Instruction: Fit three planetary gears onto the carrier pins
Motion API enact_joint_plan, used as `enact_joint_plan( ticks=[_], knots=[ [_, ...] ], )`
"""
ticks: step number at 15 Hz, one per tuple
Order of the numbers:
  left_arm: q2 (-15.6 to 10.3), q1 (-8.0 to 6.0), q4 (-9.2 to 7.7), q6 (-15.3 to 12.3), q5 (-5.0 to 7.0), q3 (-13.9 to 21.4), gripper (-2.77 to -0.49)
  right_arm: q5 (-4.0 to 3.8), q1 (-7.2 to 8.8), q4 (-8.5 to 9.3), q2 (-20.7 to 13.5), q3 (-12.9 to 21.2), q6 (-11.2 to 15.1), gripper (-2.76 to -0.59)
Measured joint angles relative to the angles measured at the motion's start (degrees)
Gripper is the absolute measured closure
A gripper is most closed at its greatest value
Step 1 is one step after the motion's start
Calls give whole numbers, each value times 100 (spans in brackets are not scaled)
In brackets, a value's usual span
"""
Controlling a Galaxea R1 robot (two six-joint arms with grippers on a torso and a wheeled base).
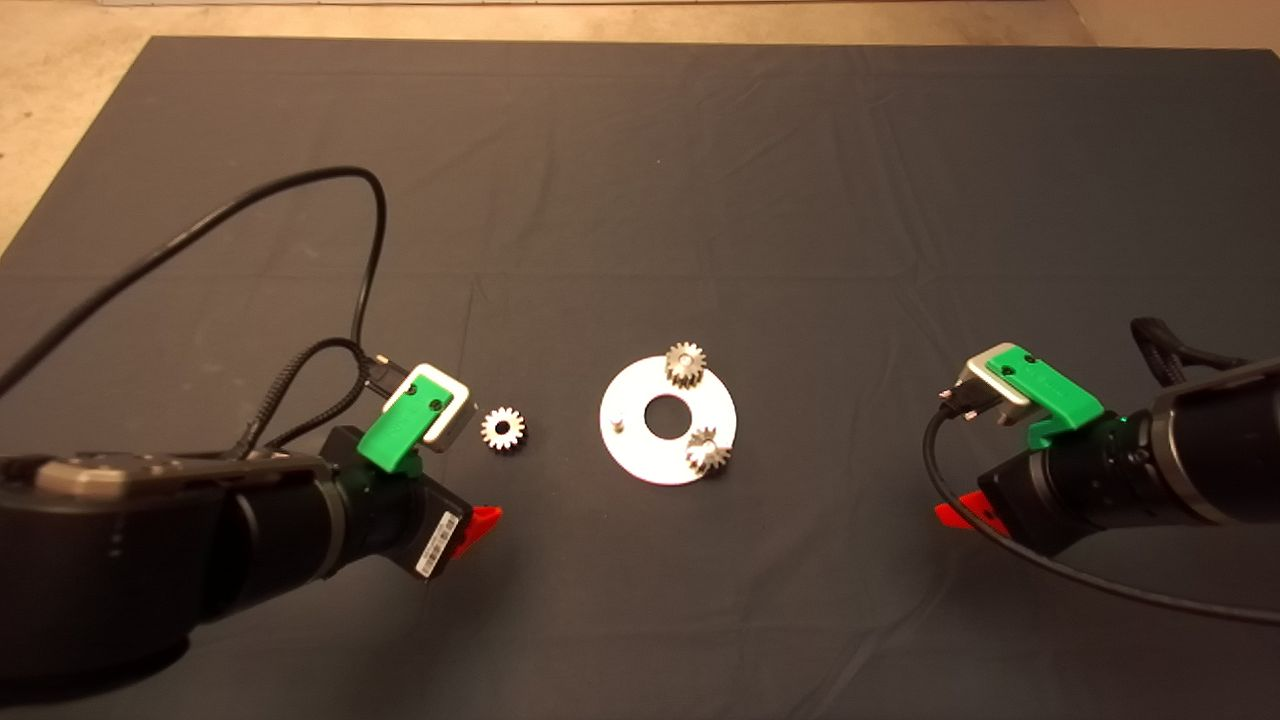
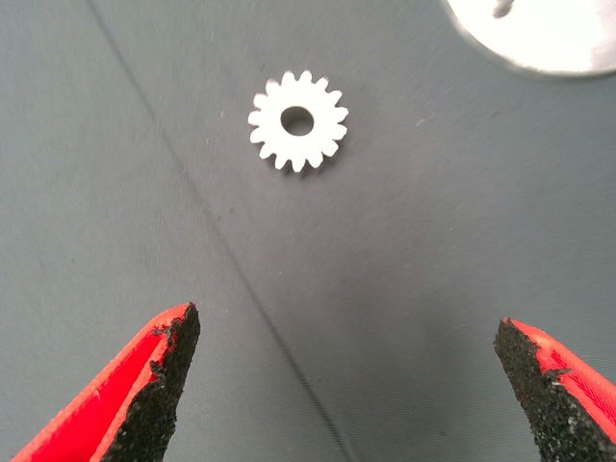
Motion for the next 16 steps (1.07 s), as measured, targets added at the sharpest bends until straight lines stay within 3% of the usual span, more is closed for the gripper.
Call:
enact_joint_plan(
  ticks=[4,7,16],
  knots=[
    [211,109,195,189,-5,-337,-219,-2,0,2,-2,2,-4,-161],
    [247,123,233,345,2,-535,-219,0,-30,2,-2,6,-4,-161],
    [335,142,257,441,-2,-904,-219,-1,-30,2,-2,6,-4,-161]
  ],
)
